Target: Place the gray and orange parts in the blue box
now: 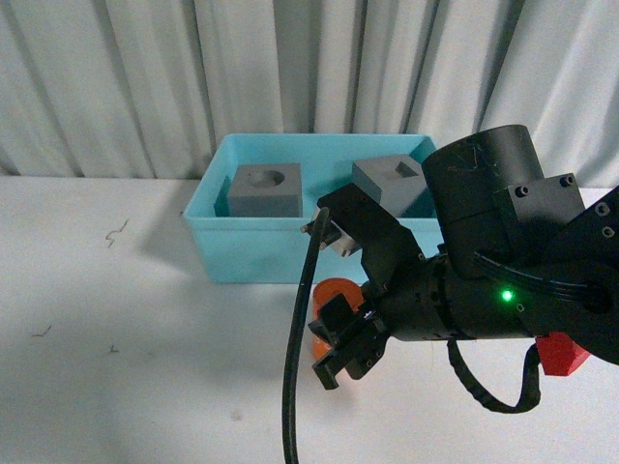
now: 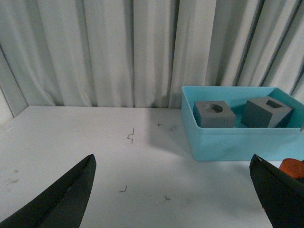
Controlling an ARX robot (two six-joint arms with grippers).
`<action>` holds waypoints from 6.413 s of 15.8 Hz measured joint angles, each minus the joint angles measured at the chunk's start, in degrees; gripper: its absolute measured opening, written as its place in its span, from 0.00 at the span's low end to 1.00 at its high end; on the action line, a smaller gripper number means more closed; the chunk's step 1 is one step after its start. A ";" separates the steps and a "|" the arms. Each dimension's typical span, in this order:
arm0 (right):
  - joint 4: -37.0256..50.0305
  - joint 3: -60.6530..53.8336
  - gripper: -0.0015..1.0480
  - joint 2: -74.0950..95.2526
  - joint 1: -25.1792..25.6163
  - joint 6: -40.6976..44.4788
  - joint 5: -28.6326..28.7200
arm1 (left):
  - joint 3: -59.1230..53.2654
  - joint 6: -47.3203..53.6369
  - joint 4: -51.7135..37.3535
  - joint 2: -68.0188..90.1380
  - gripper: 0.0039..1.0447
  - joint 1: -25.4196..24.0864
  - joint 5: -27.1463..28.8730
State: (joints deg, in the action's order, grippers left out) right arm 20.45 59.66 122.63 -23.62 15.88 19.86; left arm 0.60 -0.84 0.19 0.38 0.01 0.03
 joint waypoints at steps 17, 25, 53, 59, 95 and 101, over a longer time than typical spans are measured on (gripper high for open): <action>0.02 6.80 0.45 -10.64 10.80 -5.84 -3.72 | 0.00 0.00 0.00 0.00 0.94 0.00 0.00; -6.97 28.02 0.45 5.07 10.47 -7.74 -4.85 | 0.00 0.00 0.00 0.00 0.94 0.00 0.00; -18.53 53.33 0.45 23.54 6.73 -8.83 -5.33 | 0.00 0.00 0.00 0.00 0.94 0.00 0.00; -19.15 53.46 0.45 23.69 6.60 -8.85 -5.33 | 0.00 0.00 0.00 0.00 0.94 0.00 0.00; 29.27 -56.30 0.02 -70.31 22.43 -15.41 -20.39 | 0.00 0.00 0.02 0.00 0.94 0.00 -0.02; 16.92 -58.90 0.02 -84.21 23.89 -15.45 -20.04 | 0.00 0.00 0.00 0.00 0.94 0.00 0.02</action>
State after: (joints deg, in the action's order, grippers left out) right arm 37.36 0.75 38.41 0.27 0.43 -0.19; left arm 0.60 -0.84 0.19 0.38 0.01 0.05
